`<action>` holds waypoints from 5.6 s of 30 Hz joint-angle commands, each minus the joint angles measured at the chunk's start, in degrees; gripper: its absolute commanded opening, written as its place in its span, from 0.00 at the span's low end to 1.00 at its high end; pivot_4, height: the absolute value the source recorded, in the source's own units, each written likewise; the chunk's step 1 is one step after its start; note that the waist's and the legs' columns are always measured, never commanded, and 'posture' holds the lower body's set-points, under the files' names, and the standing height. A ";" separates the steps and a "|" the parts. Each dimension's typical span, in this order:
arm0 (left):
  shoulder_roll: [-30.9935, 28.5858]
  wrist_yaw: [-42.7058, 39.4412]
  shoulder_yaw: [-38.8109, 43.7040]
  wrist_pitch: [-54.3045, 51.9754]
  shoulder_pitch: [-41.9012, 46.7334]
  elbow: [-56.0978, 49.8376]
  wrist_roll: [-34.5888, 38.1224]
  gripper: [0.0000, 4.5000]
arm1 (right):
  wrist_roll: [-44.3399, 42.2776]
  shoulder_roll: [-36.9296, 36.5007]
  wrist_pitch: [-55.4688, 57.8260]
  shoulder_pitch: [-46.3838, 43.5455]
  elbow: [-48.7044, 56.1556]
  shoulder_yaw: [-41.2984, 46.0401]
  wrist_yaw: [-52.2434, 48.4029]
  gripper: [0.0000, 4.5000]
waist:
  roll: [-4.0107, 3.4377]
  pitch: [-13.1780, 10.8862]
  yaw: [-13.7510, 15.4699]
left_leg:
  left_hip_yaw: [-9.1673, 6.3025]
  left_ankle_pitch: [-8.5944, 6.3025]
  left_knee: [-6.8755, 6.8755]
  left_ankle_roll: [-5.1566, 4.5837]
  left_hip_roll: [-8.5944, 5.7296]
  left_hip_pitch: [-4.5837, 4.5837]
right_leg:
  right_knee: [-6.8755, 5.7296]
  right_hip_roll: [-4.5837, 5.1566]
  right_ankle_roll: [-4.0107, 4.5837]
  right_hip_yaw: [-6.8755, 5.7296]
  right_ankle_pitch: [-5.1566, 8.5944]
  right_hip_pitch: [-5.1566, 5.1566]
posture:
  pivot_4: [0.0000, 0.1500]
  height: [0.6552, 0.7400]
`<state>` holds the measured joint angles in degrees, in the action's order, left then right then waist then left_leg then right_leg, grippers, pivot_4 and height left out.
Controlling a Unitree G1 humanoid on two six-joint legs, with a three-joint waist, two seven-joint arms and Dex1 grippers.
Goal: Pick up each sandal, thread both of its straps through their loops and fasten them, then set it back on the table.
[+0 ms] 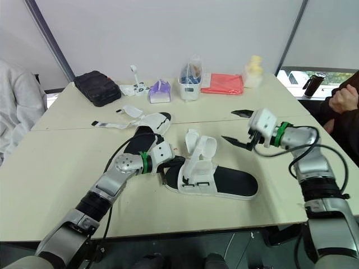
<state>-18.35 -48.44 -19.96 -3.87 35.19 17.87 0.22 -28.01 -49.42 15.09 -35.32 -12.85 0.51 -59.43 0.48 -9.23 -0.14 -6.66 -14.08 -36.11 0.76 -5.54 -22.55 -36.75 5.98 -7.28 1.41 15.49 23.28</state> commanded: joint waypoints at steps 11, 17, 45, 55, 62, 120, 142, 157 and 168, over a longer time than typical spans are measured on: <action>-4.78 -3.38 3.17 -10.54 -6.77 -17.42 3.79 0.00 | -42.08 8.42 60.01 7.27 26.62 9.05 31.62 0.98 | 0.00 0.01 1.02 | 0.04 -0.18 -0.07 -0.01 0.23 -0.12 | 0.37 -0.09 0.10 -0.05 -0.15 -0.04 | 1.00 1.00; -5.20 -2.42 3.52 -13.13 -7.96 -20.80 3.99 0.00 | -46.15 14.98 64.78 4.54 23.05 9.96 40.43 0.98 | 0.00 0.01 0.72 | 0.06 -0.18 -0.05 -0.01 0.25 -0.11 | 0.41 -0.14 0.07 -0.07 -0.17 -0.02 | 1.00 1.00; -3.10 -0.50 1.58 -13.55 -9.98 -20.82 3.04 0.00 | -41.57 6.01 66.08 -3.00 10.44 4.44 23.35 0.01 | 0.00 0.01 0.45 | 0.12 -0.20 -0.03 -0.07 0.29 -0.10 | 0.43 -0.29 0.07 -0.08 -0.17 -0.03 | 1.00 1.00; -3.52 0.66 1.04 -13.95 -12.15 -22.40 2.74 0.00 | -34.87 4.67 66.75 -3.05 8.54 0.64 13.50 0.01 | 0.00 0.01 0.84 | 0.11 -0.21 -0.04 -0.06 0.28 -0.11 | 0.44 -0.25 0.07 -0.07 -0.17 -0.03 | 1.00 1.00; -3.56 1.02 0.96 -13.87 -12.19 -22.38 2.56 0.00 | -26.76 4.00 62.41 -1.51 8.71 -3.04 10.30 0.01 | 0.00 0.01 0.85 | 0.11 -0.21 -0.04 -0.06 0.27 -0.11 | 0.45 -0.23 0.07 -0.08 -0.17 -0.03 | 1.00 1.00; -3.14 -0.61 1.65 -17.12 -13.28 -24.34 8.69 0.00 | -20.08 5.44 55.98 1.30 19.64 -0.02 1.52 0.01 | 0.00 0.01 0.88 | 0.09 -0.22 -0.01 -0.06 0.26 -0.11 | 0.51 -0.18 0.07 -0.10 -0.17 -0.04 | 1.00 1.00; -4.42 0.10 0.74 -17.58 -14.29 -24.09 7.06 0.00 | -18.67 4.39 59.87 4.68 18.18 -5.27 1.91 0.01 | 0.00 0.01 0.88 | 0.10 -0.22 -0.01 -0.06 0.26 -0.10 | 0.54 -0.18 0.07 -0.10 -0.17 -0.07 | 1.00 1.00; -5.21 -1.92 0.22 -19.17 -14.96 -24.42 8.22 0.00 | -16.76 -0.26 52.31 7.62 25.22 -6.76 -3.56 0.01 | 0.00 0.01 0.94 | 0.10 -0.23 -0.01 -0.08 0.26 -0.10 | 0.56 -0.19 0.07 -0.12 -0.17 -0.08 | 1.00 1.00; -5.24 -2.91 -0.27 -19.63 -15.33 -24.08 8.67 0.00 | -10.72 -4.52 43.40 11.09 30.86 -12.64 -6.56 0.01 | 0.01 0.01 0.95 | 0.09 -0.25 -0.02 -0.12 0.26 -0.09 | 0.61 -0.18 0.06 -0.15 -0.17 -0.14 | 1.00 1.00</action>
<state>-22.62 -51.22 -20.00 -22.33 20.78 -6.47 9.32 -40.03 -52.95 58.70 -25.38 16.35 -9.80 -64.72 0.49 -9.22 0.81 -6.57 -14.34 -36.13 0.64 -5.29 -22.64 -36.14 5.80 -7.22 1.27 15.32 23.15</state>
